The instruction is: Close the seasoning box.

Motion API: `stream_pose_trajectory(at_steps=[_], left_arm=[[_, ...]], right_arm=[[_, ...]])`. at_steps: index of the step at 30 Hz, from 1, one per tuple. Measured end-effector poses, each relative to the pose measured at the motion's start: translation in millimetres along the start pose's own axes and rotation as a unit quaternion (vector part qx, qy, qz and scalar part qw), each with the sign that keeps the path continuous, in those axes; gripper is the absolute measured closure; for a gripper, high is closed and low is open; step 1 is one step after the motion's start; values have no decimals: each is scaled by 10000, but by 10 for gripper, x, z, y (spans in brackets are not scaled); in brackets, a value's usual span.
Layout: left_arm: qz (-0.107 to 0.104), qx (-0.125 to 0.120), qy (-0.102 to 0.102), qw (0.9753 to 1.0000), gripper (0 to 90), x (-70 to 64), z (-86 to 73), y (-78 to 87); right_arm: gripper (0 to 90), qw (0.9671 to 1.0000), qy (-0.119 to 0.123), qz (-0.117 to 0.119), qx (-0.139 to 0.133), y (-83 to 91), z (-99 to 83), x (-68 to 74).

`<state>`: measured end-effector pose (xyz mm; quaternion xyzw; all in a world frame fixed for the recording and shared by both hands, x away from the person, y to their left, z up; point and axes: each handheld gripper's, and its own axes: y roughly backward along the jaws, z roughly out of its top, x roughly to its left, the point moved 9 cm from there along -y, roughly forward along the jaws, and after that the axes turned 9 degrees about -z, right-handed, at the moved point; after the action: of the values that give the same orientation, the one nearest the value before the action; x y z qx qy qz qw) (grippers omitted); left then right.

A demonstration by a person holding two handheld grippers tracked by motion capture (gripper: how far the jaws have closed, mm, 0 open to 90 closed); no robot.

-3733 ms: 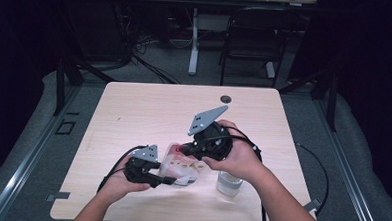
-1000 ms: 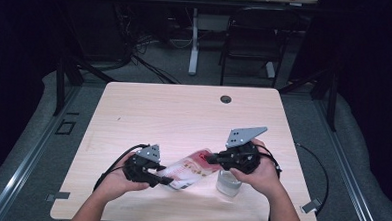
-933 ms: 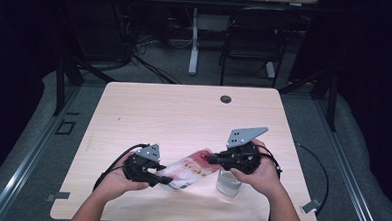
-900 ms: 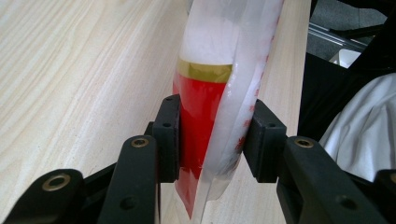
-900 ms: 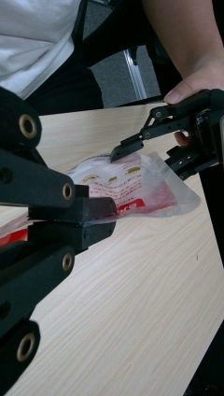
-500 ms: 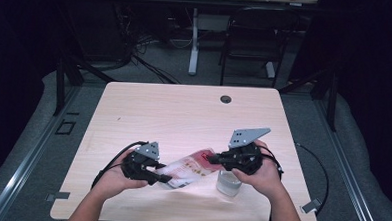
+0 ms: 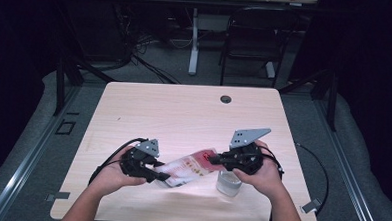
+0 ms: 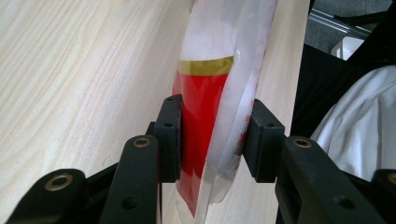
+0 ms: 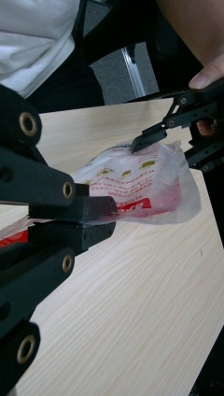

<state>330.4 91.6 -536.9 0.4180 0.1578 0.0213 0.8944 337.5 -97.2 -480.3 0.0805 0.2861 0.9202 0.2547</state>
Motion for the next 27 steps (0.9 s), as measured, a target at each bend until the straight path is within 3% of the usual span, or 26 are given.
stream_pose_trajectory(at_steps=[27], left_arm=[[15, 192, -47, 9998, 644, -30, 104, 117]], right_arm=[[826, 10000, -55, -38, 28, 23, -48, -41]])
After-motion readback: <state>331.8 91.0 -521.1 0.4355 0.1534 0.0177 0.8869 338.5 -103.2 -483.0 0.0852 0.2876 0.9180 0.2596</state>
